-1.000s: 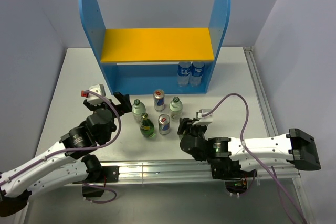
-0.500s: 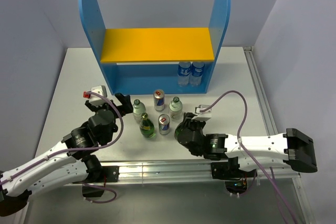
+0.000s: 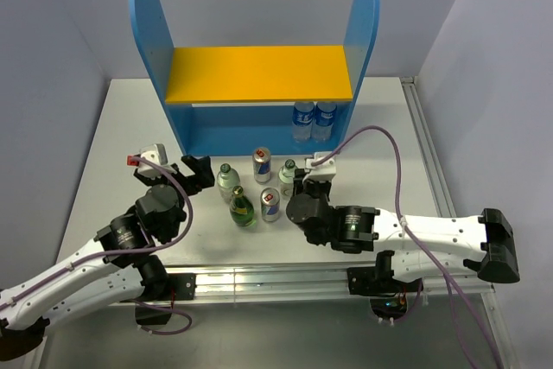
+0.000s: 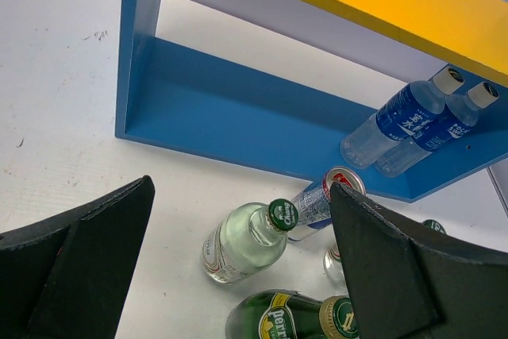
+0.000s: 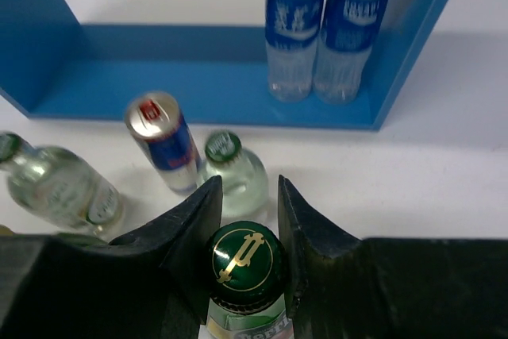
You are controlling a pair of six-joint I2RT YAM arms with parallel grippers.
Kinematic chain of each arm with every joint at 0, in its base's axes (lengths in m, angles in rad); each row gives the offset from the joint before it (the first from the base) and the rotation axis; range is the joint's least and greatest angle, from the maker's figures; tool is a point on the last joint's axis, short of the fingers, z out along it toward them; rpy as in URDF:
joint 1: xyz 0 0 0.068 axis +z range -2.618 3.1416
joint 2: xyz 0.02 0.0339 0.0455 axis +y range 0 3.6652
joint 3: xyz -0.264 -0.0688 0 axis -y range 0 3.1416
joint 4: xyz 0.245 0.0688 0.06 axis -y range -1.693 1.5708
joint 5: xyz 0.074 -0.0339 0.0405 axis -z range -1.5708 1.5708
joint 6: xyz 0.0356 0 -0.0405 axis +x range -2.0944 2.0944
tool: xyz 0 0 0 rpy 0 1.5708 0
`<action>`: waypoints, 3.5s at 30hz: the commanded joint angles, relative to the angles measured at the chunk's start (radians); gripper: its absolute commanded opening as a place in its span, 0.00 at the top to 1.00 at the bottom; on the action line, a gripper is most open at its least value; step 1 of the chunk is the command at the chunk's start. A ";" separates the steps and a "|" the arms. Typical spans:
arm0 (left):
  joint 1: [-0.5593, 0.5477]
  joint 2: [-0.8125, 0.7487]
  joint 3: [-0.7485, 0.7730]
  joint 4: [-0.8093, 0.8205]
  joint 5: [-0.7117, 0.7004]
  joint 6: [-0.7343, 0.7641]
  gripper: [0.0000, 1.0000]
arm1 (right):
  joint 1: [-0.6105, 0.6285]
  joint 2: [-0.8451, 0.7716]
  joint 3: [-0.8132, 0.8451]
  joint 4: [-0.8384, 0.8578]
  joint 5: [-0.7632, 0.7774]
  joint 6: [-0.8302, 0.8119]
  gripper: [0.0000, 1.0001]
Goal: Place and organize the beverage onto the shelf
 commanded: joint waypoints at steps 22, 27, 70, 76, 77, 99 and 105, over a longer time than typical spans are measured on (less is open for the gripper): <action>-0.003 -0.023 -0.098 0.103 -0.042 -0.004 0.02 | -0.497 0.259 0.770 0.493 -0.255 -0.812 1.00; -0.003 -0.037 -0.112 0.112 -0.030 -0.006 0.02 | -0.603 0.377 0.888 0.496 -0.302 -0.832 1.00; -0.003 -0.023 -0.103 0.118 -0.013 0.004 0.02 | -0.783 0.526 1.032 0.364 -0.298 -0.674 0.03; -0.003 -0.006 -0.067 0.091 0.007 -0.019 0.02 | -0.781 0.463 1.060 0.205 -0.408 -0.582 0.00; -0.003 -0.005 -0.060 0.083 0.011 -0.021 0.02 | -0.778 0.455 1.065 0.153 -0.422 -0.555 0.00; -0.340 0.156 -0.018 -0.135 -0.066 -0.251 0.02 | -0.545 -0.244 0.330 -0.019 -0.404 -0.193 0.00; -0.506 0.279 0.006 -0.159 -0.249 -0.338 0.01 | -0.543 -0.315 0.233 -0.056 -0.384 -0.171 0.00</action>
